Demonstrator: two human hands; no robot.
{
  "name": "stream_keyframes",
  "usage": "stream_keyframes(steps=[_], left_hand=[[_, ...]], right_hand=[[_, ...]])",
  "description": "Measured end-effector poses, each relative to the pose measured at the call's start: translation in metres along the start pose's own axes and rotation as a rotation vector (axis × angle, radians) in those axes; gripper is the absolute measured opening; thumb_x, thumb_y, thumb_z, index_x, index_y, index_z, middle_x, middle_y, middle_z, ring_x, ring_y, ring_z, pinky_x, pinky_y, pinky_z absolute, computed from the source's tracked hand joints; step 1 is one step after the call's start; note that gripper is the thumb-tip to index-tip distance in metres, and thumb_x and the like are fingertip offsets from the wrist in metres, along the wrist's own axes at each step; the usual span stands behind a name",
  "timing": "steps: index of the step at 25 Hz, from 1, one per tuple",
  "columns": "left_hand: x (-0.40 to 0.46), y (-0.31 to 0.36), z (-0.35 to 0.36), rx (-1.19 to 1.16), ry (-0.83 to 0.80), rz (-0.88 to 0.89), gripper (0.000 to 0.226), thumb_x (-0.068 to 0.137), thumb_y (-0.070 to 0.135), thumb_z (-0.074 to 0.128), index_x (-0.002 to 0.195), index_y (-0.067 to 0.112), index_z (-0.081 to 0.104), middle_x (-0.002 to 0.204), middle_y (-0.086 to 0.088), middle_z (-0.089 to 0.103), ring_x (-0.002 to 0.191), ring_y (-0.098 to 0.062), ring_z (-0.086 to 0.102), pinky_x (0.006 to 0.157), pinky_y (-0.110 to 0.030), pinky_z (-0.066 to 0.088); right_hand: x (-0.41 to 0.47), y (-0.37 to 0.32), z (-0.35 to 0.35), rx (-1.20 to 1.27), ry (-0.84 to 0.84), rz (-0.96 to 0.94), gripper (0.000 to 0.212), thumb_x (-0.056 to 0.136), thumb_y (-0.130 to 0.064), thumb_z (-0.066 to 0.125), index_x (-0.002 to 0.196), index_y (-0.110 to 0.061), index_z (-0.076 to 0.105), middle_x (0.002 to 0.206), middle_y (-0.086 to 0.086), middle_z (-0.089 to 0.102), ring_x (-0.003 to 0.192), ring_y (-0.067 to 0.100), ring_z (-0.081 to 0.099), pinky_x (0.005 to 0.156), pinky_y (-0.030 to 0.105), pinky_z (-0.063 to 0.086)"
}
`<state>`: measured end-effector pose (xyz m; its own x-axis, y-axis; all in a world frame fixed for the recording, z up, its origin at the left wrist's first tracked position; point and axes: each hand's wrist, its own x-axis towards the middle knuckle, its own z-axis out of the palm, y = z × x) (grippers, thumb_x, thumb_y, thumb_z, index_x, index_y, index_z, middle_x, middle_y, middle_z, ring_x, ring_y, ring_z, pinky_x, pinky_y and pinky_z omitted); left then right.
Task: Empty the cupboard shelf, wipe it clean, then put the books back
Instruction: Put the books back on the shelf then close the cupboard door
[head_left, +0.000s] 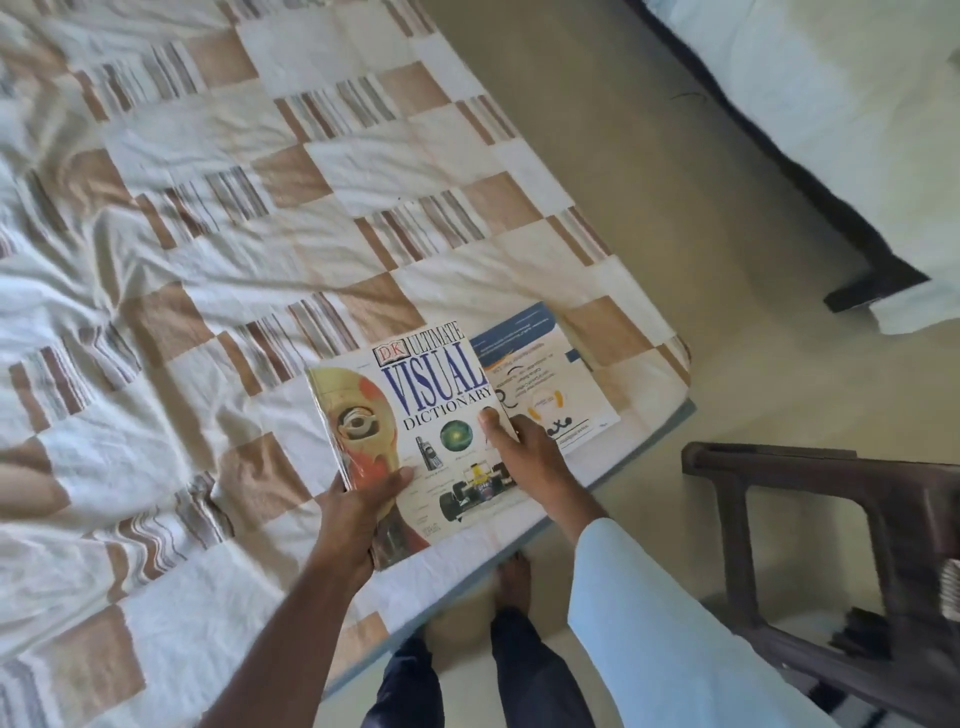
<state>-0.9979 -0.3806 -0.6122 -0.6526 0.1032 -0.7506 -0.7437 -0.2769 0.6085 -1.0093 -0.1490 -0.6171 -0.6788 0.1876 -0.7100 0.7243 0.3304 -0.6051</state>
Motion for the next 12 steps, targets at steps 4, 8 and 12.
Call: stream_keyframes(steps=[4, 8, 12], left_hand=[[-0.059, 0.048, 0.056, 0.232, -0.194, 0.159, 0.072, 0.061, 0.013, 0.090, 0.125, 0.004, 0.059, 0.117, -0.020, 0.072, 0.101, -0.043, 0.071, 0.066, -0.047, 0.062], [-0.126, 0.083, 0.138, 0.381, -0.432, 0.347, 0.060, 0.068, -0.004, 0.086, 0.121, 0.005, 0.059, 0.112, -0.015, 0.075, 0.097, -0.038, 0.073, 0.070, -0.045, 0.062], [-0.213, 0.101, 0.215, 0.476, -0.690, 0.557, 0.039, 0.088, 0.024, 0.076, 0.121, 0.010, 0.062, 0.105, -0.006, 0.077, 0.097, -0.029, 0.074, 0.066, -0.027, 0.060]], right_hand=[[-0.066, -0.028, -0.068, 0.145, 0.021, 0.013, 0.098, 0.062, -0.100, 0.049, 0.127, -0.029, 0.066, 0.122, -0.008, 0.070, 0.116, 0.017, 0.063, 0.106, 0.048, 0.047], [-0.170, -0.048, -0.121, 0.328, 0.485, -0.049, 0.092, 0.068, -0.097, 0.041, 0.128, -0.030, 0.063, 0.111, -0.009, 0.071, 0.100, 0.011, 0.068, 0.085, 0.028, 0.056], [-0.297, -0.045, -0.168, 0.438, 1.034, -0.084, 0.088, 0.070, -0.097, 0.036, 0.111, -0.027, 0.070, 0.101, -0.013, 0.072, 0.090, 0.007, 0.066, 0.069, 0.018, 0.047]])
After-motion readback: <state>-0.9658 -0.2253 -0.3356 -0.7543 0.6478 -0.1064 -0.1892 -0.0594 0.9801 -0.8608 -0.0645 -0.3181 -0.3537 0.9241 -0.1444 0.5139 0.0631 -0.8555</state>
